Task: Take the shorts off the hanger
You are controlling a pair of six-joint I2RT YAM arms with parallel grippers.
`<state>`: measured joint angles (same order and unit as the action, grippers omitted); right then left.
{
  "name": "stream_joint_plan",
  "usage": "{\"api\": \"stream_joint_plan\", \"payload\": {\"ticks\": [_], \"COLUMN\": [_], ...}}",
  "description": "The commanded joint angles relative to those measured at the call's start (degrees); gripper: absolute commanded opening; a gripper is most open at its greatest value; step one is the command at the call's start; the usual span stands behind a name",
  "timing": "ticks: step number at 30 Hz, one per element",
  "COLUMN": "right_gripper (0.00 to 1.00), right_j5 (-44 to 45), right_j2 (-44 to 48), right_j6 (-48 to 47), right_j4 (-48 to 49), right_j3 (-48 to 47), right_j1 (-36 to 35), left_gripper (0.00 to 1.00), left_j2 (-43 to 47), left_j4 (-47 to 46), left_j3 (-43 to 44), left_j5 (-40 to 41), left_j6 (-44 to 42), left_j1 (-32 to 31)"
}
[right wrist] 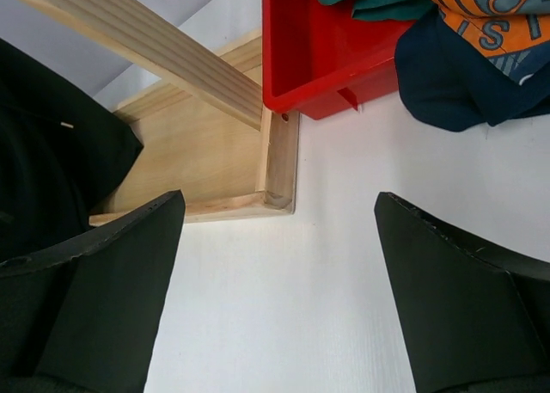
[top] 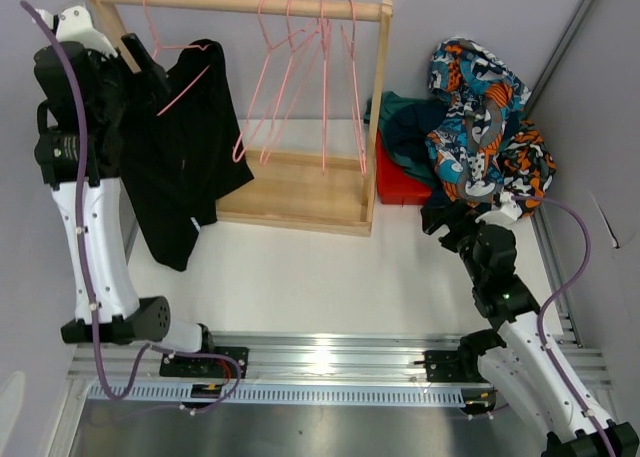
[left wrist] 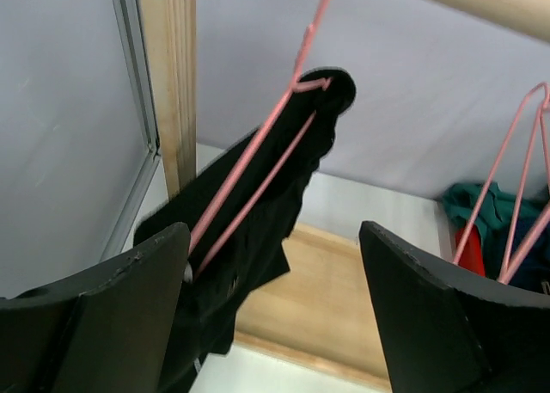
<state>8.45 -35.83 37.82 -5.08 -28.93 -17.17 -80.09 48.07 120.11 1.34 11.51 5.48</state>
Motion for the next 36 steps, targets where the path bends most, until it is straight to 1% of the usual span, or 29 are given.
{"api": "stream_joint_plan", "payload": {"ticks": [1,3,4,8,10,12,15,17,18,20,21,23,24,28,30,32,35,36], "right_gripper": [1.0,0.99,0.99,0.99,0.99,1.0,0.99,0.99,1.0,1.0,0.99,1.0,0.99,1.0,1.0,0.99,0.99,0.99], "right_j5": [-0.1,-0.1,-0.2,-0.9,-1.3,-1.4,-1.7,-1.9,-1.9,-2.2,-2.1,-2.0,-1.9,-2.0,-2.1,-2.3,-2.5,-2.6], "right_j2": [2.0,2.4,2.9,3.6,3.8,3.8,3.5,3.1,3.1,3.2,3.3,3.5,3.8,4.4,4.7,4.8,5.0,4.9], "right_j6": [-1.2,-2.0,-2.1,-2.3,-2.2,-2.0,-1.4,-1.3,-1.3,-1.3,-1.5,-1.6,-1.6,-1.9,-1.9,-1.9,-1.8,-1.7], "right_j4": [-0.5,-1.1,-1.3,-2.1,-1.8,-1.2,-0.4,0.0,0.1,-0.1,-0.4,-0.6,-1.0,-1.6,-1.8,-1.8,-1.8,-1.8], "right_j3": [0.2,0.5,0.5,1.1,1.9,2.7,3.3,3.4,3.4,3.3,3.3,3.4,3.4,3.3,3.4,3.3,3.3,3.4], "right_j1": [-0.3,-0.3,-0.2,-0.3,-0.2,-0.3,-0.2,-0.2,-0.3,-0.3,-0.3,-0.3,-0.3,-0.2,-0.2,-0.3,-0.2,-0.3], "left_gripper": [0.85,0.83,0.82,0.78,0.75,0.75,0.66,0.49,0.35,0.22,0.1,0.02,0.0,0.0,0.0,0.0,0.0,0.0], "left_j2": [-6.1,-8.6,-10.8,-15.4,-16.0,-15.7,-15.5,-15.6,-15.7,-15.4,-15.2,-14.7,-14.7,-14.7,-14.3,-13.8,-13.0,-12.5], "left_j4": [1.1,2.1,2.2,3.8,3.5,3.0,2.8,2.6,2.6,2.5,2.5,1.9,1.8,1.8,1.6,1.4,2.5,2.9], "left_j3": [7.0,10.6,11.3,15.1,14.5,13.4,12.5,11.4,10.6,9.7,9.0,8.6,8.5,8.4,8.7,9.9,14.9,15.7], "left_j5": [-3.9,-5.0,-5.5,-6.6,-8.5,-8.5,-8.2,-9.5,-9.6,-9.0,-8.7,-8.5,-8.7,-10.0,-10.1,-9.5,-8.6,-8.6], "left_j6": [0.0,0.3,0.3,0.7,0.8,0.6,0.5,0.6,0.7,0.7,0.7,0.5,0.5,-0.2,-0.8,-1.7,-2.7,-2.8], "left_j1": [2.5,3.5,3.8,4.9,5.0,4.9,4.8,4.9,4.7,4.6,4.4,4.0,3.9,3.0,1.2,-1.5,-4.9,-4.9]}}
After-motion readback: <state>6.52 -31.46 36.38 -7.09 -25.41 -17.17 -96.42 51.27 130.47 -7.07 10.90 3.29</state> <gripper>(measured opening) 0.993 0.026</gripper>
